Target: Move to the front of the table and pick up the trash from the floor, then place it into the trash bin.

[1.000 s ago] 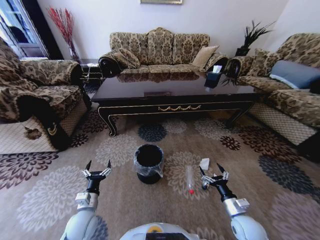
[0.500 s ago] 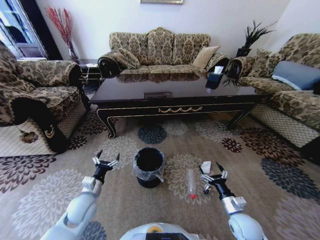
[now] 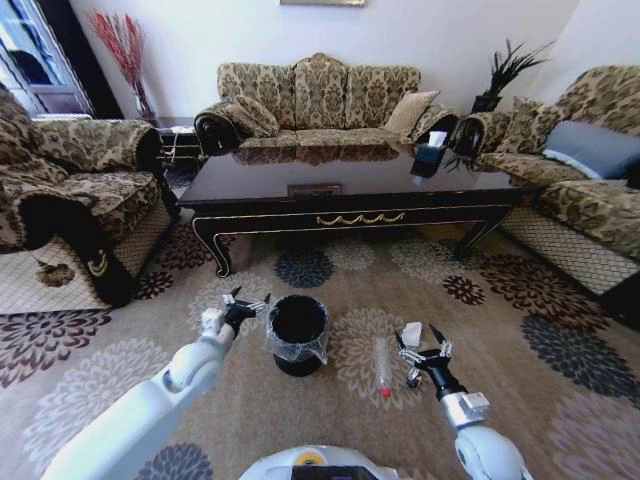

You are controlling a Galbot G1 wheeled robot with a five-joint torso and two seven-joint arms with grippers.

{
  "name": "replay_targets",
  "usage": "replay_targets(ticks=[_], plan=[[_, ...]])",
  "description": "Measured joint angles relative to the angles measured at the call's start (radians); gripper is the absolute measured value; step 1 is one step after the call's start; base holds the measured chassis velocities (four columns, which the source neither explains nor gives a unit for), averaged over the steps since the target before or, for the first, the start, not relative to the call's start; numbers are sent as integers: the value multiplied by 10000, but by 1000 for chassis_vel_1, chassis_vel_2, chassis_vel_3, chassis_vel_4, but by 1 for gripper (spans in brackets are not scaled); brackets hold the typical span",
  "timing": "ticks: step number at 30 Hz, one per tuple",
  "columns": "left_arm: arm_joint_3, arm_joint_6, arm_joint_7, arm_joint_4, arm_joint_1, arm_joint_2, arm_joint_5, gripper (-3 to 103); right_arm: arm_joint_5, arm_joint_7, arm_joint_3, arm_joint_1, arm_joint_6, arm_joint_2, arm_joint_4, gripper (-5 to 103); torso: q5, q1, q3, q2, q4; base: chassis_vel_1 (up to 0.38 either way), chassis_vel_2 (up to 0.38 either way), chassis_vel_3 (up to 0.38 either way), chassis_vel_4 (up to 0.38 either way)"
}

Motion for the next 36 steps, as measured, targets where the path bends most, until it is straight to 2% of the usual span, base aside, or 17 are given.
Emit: replay_targets(ticks=[1, 2, 3, 4, 6, 7, 8, 11, 14, 17, 19, 23, 33, 35, 36], plan=[[51, 209, -252, -48, -87, -17, -378, 101, -25, 10, 1, -8, -2, 21, -22, 100, 0, 0, 0, 0, 0, 0, 0, 0, 0], [51, 209, -252, -48, -87, -17, -378, 101, -25, 10, 1, -8, -2, 21, -22, 100, 0, 0, 0, 0, 0, 0, 0, 0, 0], [105, 481, -551, -129, -180, -32, -866, 100, -41, 17, 1, -12, -3, 34, -47, 100, 1, 0, 0, 0, -1, 0, 0, 0, 0], [168, 830, -984, -211, -297, -57, -1398, 97, -76, 24, 1, -8, -3, 46, -88, 100, 1, 0, 0, 0, 0, 0, 0, 0, 0], [322, 1696, -1992, -268, -635, -156, -2482, 100, -93, 38, -18, 42, -6, 41, -155, 100, 2, 0, -1, 0, 0, 0, 0, 0, 0], [378, 1966, -2279, -250, -769, -214, -2825, 100, -93, 45, -27, 67, -9, 33, -170, 100, 3, 0, -1, 0, 0, 0, 0, 0, 0], [378, 1966, -2279, -250, -769, -214, -2825, 100, -93, 45, -27, 67, -9, 33, -170, 100, 3, 0, -1, 0, 0, 0, 0, 0, 0], [650, 2524, -2808, 89, -1222, -482, -3567, 100, -79, 58, -52, 142, -33, 17, -207, 100, 2, 0, 0, 0, -1, 0, 0, 0, 0], [733, 2580, -2822, 275, -1334, -607, -3602, 100, -68, 59, -52, 142, -34, 20, -213, 100, 2, 0, 0, 0, -1, 0, 0, 0, 0], [899, 2741, -2913, 876, -1655, -1184, -3886, 100, -45, 60, 18, 86, -27, 37, -242, 100, 0, 0, 0, 0, -2, 0, 0, 0, 0], [930, 2812, -3003, 978, -1729, -1282, -4013, 100, -37, 66, 36, 79, -25, 40, -243, 100, 0, 0, -1, 0, -3, 0, 0, 0, 0], [1158, 3323, -3803, 1154, -1943, -1470, -4875, 99, -24, 122, 123, 62, -17, 56, -246, 100, 1, 0, -1, 0, -1, 0, 0, 0, 0], [1389, 3768, -4616, 1619, -2140, -1730, -5575, 97, -20, 170, 123, 78, -14, 84, -296, 100, 1, 0, -1, 0, -1, 0, 0, 0, 0], [1398, 3777, -4700, 1835, -2195, -1808, -5689, 96, -20, 177, 117, 81, -14, 85, -298, 100, 1, 0, -1, 0, -2, 0, 0, 0, 0], [1398, 3778, -4712, 1978, -2211, -1851, -5721, 90, -20, 187, 111, 78, -14, 88, -300, 100, 1, 0, -1, 0, -2, 0, 0, 0, 0]])
